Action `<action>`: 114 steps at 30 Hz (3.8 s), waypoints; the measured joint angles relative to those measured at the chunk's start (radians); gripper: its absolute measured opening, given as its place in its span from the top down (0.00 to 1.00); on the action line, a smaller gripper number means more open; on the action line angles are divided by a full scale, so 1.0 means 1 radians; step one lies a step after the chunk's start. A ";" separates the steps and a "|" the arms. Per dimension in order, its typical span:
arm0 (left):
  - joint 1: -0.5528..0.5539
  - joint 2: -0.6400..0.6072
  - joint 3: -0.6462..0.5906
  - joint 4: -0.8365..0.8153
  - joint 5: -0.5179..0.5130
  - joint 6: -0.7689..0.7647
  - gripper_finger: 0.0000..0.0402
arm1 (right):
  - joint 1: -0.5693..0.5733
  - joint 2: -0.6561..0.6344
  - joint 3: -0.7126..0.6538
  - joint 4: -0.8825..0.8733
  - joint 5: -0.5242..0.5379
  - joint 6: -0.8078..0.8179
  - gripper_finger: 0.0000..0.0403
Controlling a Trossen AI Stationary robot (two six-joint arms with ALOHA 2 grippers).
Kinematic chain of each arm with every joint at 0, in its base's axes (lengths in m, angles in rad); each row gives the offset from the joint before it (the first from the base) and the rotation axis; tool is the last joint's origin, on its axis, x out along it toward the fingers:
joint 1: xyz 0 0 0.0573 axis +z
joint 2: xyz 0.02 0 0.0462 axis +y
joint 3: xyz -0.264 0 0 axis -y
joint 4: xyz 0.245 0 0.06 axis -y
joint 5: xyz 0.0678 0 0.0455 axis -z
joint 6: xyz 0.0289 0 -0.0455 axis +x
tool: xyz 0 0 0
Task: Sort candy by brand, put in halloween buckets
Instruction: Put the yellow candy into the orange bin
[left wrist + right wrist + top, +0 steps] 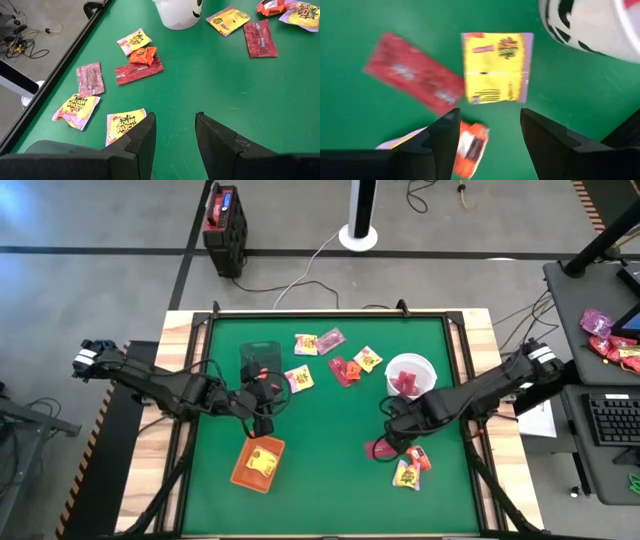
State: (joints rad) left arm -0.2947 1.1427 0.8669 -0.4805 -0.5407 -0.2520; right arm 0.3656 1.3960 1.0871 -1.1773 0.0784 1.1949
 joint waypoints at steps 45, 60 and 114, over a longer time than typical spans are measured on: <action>-0.014 0.000 -0.137 0.481 0.225 0.135 0.70 | -0.009 0.007 -0.149 0.543 0.276 -0.266 0.97; -0.010 0.097 -0.320 1.030 0.182 0.092 0.55 | -0.010 0.226 0.112 0.991 0.807 -1.119 0.97; -0.289 0.176 0.112 -0.281 0.402 -0.394 0.95 | -0.019 0.190 0.291 0.652 0.575 -0.904 0.49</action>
State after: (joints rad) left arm -0.5835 1.3182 0.9791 -0.7616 -0.1391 -0.6456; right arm 0.3462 1.5860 1.3777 -0.5255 0.6533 0.2913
